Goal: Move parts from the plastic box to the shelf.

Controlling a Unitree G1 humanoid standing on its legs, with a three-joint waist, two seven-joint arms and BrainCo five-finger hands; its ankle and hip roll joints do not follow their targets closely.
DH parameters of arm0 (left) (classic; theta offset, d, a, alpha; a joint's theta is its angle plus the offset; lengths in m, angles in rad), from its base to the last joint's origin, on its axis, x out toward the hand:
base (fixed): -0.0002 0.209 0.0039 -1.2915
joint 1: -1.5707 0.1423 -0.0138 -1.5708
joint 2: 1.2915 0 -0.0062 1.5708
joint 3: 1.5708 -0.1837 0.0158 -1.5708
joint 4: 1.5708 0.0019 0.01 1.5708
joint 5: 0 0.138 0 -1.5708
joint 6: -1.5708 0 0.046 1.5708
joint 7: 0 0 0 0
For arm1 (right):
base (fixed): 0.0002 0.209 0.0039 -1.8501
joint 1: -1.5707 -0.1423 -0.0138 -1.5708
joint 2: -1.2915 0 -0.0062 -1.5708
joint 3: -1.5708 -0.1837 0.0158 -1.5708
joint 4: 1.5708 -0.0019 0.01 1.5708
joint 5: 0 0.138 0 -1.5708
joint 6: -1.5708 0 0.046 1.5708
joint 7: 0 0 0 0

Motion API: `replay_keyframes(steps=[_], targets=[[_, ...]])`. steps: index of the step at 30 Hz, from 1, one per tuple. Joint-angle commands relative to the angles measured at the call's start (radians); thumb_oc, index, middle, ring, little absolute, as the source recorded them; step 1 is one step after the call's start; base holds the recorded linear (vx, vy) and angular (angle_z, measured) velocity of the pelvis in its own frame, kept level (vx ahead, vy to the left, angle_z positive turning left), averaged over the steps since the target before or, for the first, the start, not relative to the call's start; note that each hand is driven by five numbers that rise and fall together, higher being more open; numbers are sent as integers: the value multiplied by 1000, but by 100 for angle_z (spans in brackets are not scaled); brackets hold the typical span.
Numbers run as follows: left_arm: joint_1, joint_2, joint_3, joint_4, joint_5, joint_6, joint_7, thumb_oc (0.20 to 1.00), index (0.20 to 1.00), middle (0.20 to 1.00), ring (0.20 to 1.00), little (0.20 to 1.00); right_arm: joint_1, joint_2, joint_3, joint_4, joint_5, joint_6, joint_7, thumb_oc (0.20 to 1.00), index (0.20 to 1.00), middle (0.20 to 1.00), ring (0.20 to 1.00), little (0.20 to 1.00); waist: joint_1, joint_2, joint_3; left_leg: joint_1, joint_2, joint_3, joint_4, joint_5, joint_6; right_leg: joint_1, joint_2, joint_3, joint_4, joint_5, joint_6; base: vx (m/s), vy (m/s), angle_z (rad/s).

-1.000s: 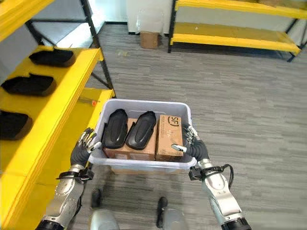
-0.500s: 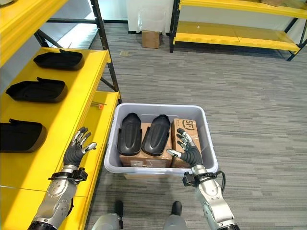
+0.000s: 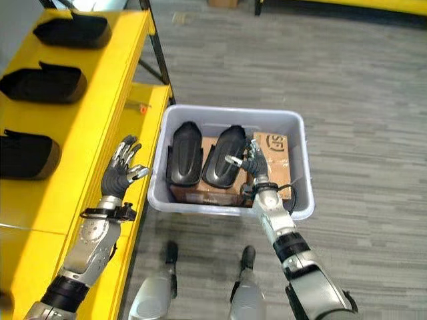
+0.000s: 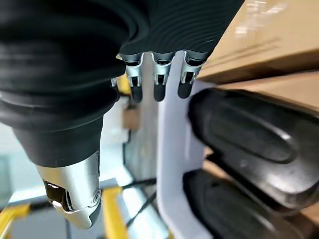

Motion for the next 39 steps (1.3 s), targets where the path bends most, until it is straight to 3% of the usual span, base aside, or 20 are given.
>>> replay_keyframes(steps=[1, 5, 15, 22, 39], targets=[[-15, 15, -16, -95, -25, -79, 30, 1000, 1000, 1000, 1000, 1000, -31, -9, -36, -41, 82, -64, -51, 1000, 1000, 1000, 1000, 1000, 22, -2, -21, -40, 53, 3, 73, -28, -13, 27, -88, -18, 105, -73, 64, 0, 0, 0], [-59, 10, -49, -112, -28, -83, 44, 1000, 1000, 1000, 1000, 1000, -169, 8, -60, 112, 142, -69, -96, 1000, 1000, 1000, 1000, 1000, 38, 17, 14, -63, 48, 6, 70, -22, -14, 2, -92, -17, 95, -55, 69, 2, 3, -1], [-76, 15, -60, -128, -19, -84, 74, 1000, 1000, 1000, 1000, 1000, -290, -39, -121, 275, 110, -68, -189, 1000, 1000, 1000, 1000, 1000, 53, 41, 67, -121, 29, -8, 97, -24, -8, -28, -109, -20, 98, -44, 67, -7, 5, 1], [-79, 24, -74, -128, -9, -85, 86, 1000, 1000, 1000, 1000, 1000, -359, -61, -104, 317, 101, -65, -198, 1000, 1000, 1000, 1000, 1000, 57, 45, 98, -160, 21, -19, 111, -22, -6, -52, -113, -23, 105, -40, 63, -13, 4, 4], [-148, 10, -128, -119, -18, -84, 115, 1000, 1000, 1000, 1000, 1000, -439, 16, -57, 471, 120, -41, -183, 1000, 1000, 1000, 1000, 1000, 76, 61, 152, -217, 13, -46, 126, -17, -2, -83, -108, -40, 127, -54, 53, 9, -13, 4]])
